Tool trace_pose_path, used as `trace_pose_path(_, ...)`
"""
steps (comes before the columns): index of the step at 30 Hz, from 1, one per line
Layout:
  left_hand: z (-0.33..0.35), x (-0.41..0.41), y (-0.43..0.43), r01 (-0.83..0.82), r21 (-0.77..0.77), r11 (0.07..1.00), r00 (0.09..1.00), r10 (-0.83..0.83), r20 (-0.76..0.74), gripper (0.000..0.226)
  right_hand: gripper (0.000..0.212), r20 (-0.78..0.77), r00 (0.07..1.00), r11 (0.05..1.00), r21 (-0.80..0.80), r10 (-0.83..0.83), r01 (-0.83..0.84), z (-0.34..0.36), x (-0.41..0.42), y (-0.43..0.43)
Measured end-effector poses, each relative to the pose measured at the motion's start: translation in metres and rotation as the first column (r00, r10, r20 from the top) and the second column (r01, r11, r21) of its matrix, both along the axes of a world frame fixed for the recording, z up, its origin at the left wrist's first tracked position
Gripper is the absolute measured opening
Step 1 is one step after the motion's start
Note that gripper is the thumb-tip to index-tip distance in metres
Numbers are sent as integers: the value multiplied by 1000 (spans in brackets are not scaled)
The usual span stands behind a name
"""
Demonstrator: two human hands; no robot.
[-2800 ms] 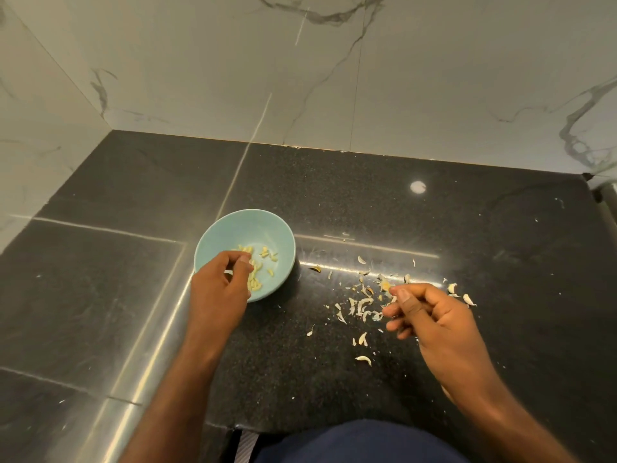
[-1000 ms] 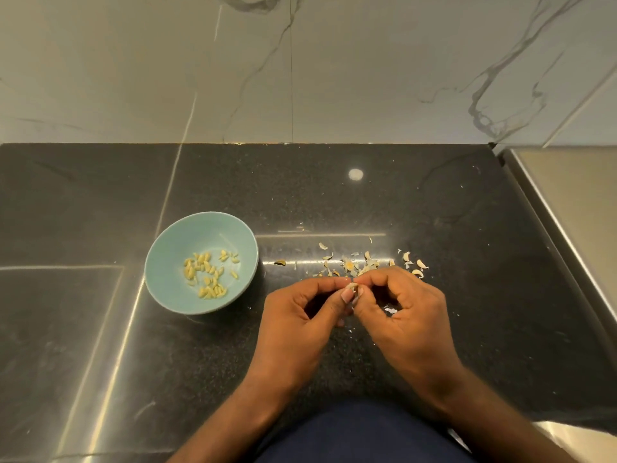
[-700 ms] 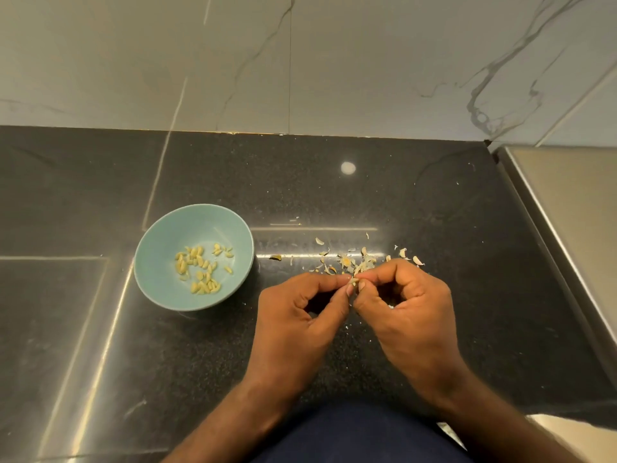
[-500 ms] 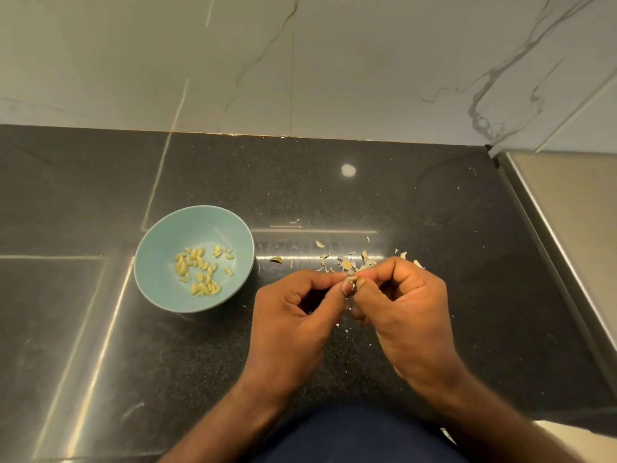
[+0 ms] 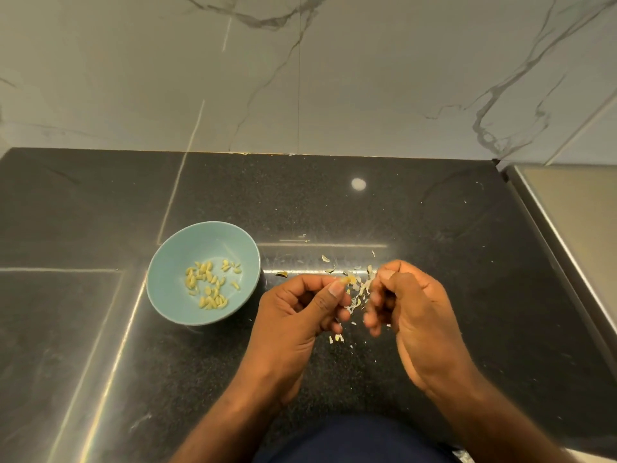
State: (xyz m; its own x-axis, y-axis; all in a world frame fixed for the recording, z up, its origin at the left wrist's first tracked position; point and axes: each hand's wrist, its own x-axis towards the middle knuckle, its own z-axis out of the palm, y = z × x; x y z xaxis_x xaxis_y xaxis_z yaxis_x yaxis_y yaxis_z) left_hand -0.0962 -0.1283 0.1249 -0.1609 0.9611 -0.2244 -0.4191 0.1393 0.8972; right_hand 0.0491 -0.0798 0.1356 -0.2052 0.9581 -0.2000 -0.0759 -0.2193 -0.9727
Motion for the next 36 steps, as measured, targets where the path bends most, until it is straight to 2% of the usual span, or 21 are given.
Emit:
trace_pose_path(3, -3, 0, 0, -6, 14, 1000, 995, 7, -97, 16, 23, 260, 963, 983, 183, -66, 18, -6, 14, 8)
trace_pose_path(5, -4, 0, 0, -3, 21, 1000, 984, 6, -177, 15, 1, 451, 892, 970, 229, -34, -78, -12, 17, 12)
trace_pose_path(7, -6, -1, 0, 7, 15, 1000, 968, -3, -252, 12, 34, 556, 831, 965, 216, 5, -150, -17, 17, 13)
trace_pose_path(8, -6, -2, 0, 15, 11, 1000, 959, -11, -282, 11, 40, 554, 832, 964, 209, 21, -164, -14, 17, 12)
trace_pose_path(13, -6, -3, 0, 51, 11, 999, 916, -43, -399, 12, 34, 446, 872, 934, 179, 202, -308, -2, 14, 2)
trace_pose_path(16, -6, -1, 0, 75, -2, 997, 905, -69, -420, 11, 14, 447, 881, 928, 239, 157, -287, -3, 11, -1)
trace_pose_path(21, -7, -2, -3, 53, 17, 998, 863, -38, -504, 9, 7, 395, 903, 950, 177, 170, -256, -8, 12, 0)
trace_pose_path(26, -4, -4, -5, 139, 65, 988, 756, -63, -651, 12, 24, 368, 906, 955, 125, 206, -268, -9, 10, 2)
trace_pose_path(31, -5, -8, -4, 195, 48, 980, 674, -98, -732, 12, 27, 354, 897, 950, 65, 266, -307, -10, 12, 4)
trace_pose_path(36, -5, -9, -3, 184, 29, 983, 711, -112, -694, 15, 24, 271, 913, 947, 16, 304, -320, -8, 11, 2)
